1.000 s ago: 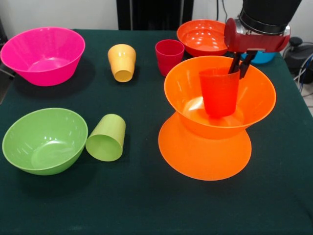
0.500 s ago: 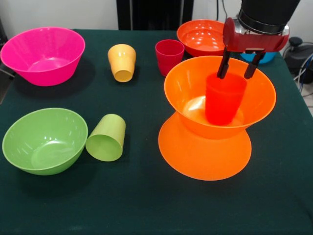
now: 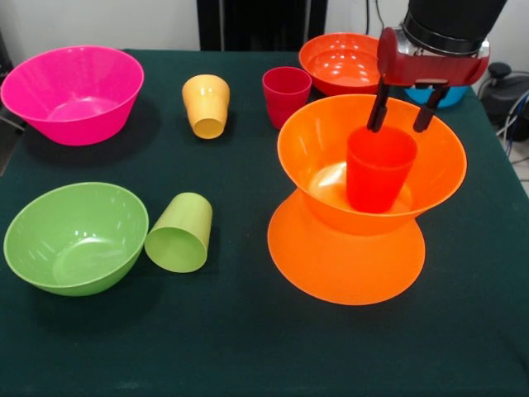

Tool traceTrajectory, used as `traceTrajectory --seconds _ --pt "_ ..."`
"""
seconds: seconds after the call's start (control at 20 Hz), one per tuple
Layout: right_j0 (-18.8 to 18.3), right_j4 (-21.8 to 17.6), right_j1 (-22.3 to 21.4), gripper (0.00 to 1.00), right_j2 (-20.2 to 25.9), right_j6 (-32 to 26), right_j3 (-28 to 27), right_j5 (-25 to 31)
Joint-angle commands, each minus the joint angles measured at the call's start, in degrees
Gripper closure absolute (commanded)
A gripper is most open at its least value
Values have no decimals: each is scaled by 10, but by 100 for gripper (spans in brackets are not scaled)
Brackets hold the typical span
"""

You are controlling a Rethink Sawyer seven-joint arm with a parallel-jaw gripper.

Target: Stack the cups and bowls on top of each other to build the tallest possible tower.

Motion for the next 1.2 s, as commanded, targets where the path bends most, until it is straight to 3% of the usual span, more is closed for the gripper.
traceTrajectory --seconds 0.05,1.2 --pt "-5 5 -4 0 14 17 34 1" --pt "-6 10 -12 0 18 13 35 12"
